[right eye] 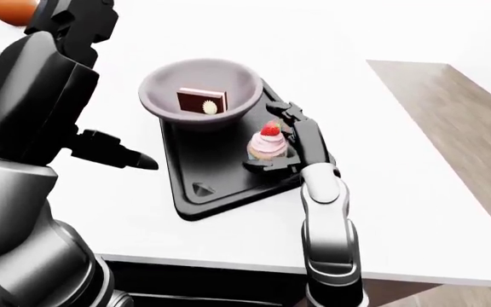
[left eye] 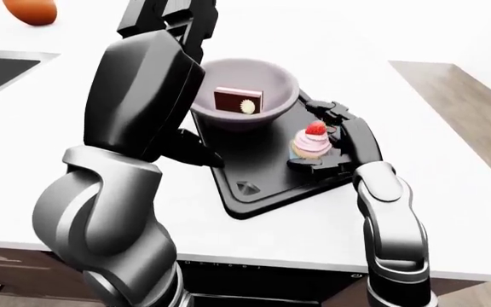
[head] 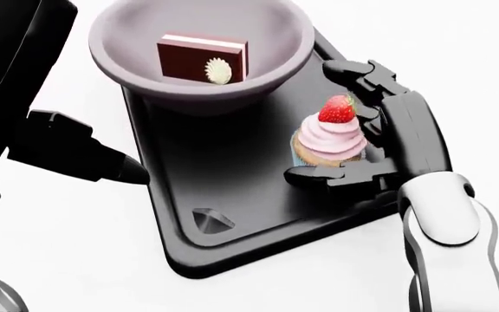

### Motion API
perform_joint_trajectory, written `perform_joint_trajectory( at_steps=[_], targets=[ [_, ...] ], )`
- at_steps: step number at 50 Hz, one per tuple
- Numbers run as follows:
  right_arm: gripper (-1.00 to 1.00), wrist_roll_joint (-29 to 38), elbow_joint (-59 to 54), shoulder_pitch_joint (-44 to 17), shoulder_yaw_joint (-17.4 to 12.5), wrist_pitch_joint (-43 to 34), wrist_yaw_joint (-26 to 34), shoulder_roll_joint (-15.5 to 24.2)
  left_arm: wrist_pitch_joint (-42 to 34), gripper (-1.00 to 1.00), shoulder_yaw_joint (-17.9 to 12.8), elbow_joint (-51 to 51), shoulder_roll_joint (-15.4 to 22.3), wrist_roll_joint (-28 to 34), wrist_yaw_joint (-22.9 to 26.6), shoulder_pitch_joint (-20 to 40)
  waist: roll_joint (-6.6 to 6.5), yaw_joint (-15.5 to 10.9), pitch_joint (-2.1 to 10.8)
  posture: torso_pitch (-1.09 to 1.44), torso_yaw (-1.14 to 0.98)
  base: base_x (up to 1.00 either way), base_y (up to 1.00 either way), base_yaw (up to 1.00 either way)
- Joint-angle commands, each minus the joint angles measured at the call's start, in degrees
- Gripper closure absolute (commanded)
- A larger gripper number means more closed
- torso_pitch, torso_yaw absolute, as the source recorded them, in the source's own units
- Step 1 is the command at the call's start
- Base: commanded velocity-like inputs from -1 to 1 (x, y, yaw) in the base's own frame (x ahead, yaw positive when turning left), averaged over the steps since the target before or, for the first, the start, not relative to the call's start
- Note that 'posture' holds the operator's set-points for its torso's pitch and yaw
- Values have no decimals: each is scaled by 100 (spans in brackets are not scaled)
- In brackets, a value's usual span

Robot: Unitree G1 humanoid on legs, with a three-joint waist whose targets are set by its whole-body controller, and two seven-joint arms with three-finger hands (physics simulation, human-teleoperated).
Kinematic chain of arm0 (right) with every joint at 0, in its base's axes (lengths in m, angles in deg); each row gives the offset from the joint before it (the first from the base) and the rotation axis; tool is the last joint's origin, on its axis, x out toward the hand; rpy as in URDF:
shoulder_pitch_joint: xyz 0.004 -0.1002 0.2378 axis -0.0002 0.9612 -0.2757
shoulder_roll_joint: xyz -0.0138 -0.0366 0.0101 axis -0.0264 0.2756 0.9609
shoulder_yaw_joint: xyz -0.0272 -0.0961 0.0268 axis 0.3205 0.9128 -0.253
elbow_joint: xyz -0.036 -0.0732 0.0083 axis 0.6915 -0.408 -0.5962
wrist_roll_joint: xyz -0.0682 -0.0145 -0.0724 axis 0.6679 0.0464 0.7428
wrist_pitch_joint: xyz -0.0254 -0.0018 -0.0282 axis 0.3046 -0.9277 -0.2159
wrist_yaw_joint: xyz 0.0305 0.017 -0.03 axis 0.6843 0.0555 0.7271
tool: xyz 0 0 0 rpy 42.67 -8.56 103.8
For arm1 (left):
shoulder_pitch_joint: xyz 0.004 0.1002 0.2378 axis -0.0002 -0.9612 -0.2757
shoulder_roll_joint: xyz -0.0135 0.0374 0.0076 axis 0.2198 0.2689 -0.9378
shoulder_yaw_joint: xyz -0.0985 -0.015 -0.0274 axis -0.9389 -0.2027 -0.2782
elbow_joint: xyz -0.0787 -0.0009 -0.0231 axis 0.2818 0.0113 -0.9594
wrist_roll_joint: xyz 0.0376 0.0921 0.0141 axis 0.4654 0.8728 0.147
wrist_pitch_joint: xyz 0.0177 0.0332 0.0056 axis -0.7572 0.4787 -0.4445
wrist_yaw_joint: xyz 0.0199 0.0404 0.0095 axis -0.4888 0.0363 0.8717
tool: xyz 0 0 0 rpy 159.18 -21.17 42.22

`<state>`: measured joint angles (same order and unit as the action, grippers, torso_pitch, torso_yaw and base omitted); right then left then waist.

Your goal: Pick up the bowl with cake and place it on the tray. Pick up the cupcake and place it on the tray.

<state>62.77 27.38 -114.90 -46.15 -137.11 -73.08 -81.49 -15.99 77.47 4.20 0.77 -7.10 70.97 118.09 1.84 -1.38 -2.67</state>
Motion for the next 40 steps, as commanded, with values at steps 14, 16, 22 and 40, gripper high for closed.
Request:
perform_joint_trajectory(
  at_steps=[14,16,22,40],
  targets=[
    [-65,72,808,-147,-135,-289,176,139,57,-100,-21,69,23,-26,-130,107,5,-9,137,0,0,0,0,0],
    [-64,90,1083,-196,-158,-541,250,189,52,-100,-16,77,19,-17,-119,106,6,-12,132,0,0,0,0,0],
    [-65,187,1672,-369,-220,-1095,450,367,42,-100,-3,80,-3,22,-75,138,13,-18,118,0,0,0,0,0],
    [-100,-61,3459,-1629,-471,-3466,663,1290,37,-100,4,59,-21,18,-14,143,24,-43,47,0,0,0,0,0]
  ],
)
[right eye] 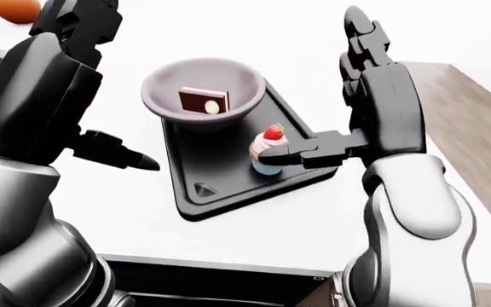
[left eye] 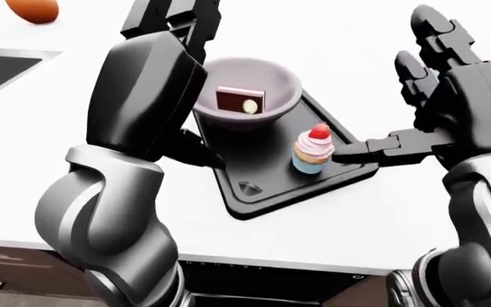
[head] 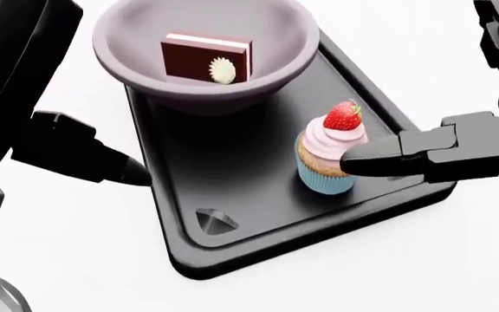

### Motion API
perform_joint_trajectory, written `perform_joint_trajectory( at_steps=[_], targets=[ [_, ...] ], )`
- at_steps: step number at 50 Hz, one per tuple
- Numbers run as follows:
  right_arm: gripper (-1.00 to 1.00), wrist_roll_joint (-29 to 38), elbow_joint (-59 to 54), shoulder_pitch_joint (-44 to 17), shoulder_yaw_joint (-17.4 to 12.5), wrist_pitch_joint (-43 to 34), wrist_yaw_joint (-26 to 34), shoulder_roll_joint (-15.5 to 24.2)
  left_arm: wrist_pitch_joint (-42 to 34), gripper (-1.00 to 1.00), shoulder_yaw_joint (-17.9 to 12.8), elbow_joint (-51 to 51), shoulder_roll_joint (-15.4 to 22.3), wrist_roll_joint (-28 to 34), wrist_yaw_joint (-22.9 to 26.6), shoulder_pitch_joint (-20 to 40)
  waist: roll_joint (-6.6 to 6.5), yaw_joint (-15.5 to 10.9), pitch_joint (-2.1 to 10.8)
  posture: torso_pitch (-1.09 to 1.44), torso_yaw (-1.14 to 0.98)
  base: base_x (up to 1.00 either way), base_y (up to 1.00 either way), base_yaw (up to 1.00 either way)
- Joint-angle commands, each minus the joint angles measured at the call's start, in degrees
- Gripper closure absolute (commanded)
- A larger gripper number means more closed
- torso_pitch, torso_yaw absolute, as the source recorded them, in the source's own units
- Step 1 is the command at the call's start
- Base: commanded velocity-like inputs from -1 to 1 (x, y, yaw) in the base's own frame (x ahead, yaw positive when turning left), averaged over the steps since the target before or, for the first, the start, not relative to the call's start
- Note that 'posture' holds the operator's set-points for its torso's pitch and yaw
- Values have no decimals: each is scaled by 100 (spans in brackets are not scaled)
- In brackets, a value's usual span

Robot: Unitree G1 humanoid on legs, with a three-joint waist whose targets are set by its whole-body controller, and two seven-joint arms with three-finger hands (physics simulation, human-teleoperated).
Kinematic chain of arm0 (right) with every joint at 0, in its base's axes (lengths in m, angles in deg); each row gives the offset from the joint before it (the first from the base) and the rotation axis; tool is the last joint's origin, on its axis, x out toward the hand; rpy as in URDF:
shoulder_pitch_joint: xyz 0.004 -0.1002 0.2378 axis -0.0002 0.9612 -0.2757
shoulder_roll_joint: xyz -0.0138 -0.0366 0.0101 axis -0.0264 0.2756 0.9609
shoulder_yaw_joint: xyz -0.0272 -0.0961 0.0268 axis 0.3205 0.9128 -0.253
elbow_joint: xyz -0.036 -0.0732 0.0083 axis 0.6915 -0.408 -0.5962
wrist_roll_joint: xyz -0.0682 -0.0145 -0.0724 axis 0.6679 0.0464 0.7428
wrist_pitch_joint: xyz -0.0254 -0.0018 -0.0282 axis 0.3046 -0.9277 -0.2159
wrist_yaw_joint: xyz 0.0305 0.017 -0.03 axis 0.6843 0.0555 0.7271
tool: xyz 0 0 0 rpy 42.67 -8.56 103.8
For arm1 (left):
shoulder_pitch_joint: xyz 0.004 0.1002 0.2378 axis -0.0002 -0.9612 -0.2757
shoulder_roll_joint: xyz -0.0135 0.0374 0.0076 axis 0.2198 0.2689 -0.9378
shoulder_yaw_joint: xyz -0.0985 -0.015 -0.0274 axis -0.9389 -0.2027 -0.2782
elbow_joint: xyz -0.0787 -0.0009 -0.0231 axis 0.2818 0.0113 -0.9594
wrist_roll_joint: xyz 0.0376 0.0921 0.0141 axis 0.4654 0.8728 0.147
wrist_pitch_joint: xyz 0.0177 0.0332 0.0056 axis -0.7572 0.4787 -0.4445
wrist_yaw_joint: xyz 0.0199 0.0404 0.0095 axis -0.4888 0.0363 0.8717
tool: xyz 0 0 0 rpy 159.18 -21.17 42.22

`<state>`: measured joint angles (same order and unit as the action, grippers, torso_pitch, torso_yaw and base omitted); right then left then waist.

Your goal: Pick up the bowl with cake and place it on the tray. Pick up the cupcake and place it on the tray.

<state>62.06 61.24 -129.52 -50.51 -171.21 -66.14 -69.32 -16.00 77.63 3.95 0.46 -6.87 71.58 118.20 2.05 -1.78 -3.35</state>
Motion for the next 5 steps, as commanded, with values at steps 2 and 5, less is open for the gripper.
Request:
perform_joint_trajectory(
  at_steps=[2,5],
  targets=[
    [-100,-22,151,-290,-52,-208,-32,154,50,-100,-3,80,16,-23,-42,97,1,-2,111,0,0,0,0,0],
    [-100,-73,261,-434,-78,-404,-39,265,88,-100,-25,15,54,-79,-39,82,1,-7,104,0,0,0,0,0]
  ],
)
